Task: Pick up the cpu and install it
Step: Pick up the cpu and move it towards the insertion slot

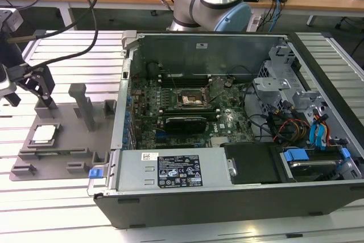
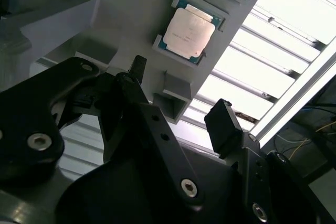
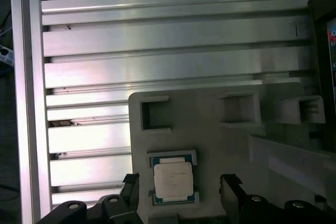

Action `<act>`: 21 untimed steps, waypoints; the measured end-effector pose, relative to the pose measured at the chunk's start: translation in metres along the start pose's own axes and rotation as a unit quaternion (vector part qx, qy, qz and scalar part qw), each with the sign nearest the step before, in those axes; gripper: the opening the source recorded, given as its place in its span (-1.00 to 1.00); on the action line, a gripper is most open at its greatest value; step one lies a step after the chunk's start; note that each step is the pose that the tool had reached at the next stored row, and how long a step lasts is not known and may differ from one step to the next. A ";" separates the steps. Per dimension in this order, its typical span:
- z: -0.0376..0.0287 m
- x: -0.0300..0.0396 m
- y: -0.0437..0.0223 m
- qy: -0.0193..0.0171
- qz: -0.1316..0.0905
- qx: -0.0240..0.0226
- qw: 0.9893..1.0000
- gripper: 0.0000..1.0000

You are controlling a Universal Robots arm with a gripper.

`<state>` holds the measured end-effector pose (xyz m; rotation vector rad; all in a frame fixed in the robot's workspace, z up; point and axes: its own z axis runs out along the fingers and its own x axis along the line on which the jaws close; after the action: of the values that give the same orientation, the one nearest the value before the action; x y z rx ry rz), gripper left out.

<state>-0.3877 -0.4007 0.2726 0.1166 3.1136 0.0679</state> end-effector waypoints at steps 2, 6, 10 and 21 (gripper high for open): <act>0.0018 0.0001 -0.0001 0.000 0.000 0.000 1.000 0.44; 0.0068 0.0002 -0.0003 0.000 0.000 0.000 1.000 0.44; 0.0117 0.0003 -0.0006 0.000 0.000 0.000 1.000 0.44; 0.0143 0.0003 -0.0016 -0.002 -0.031 0.037 0.999 0.44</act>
<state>-0.3877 -0.4017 0.2583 0.0220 3.1126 -0.0477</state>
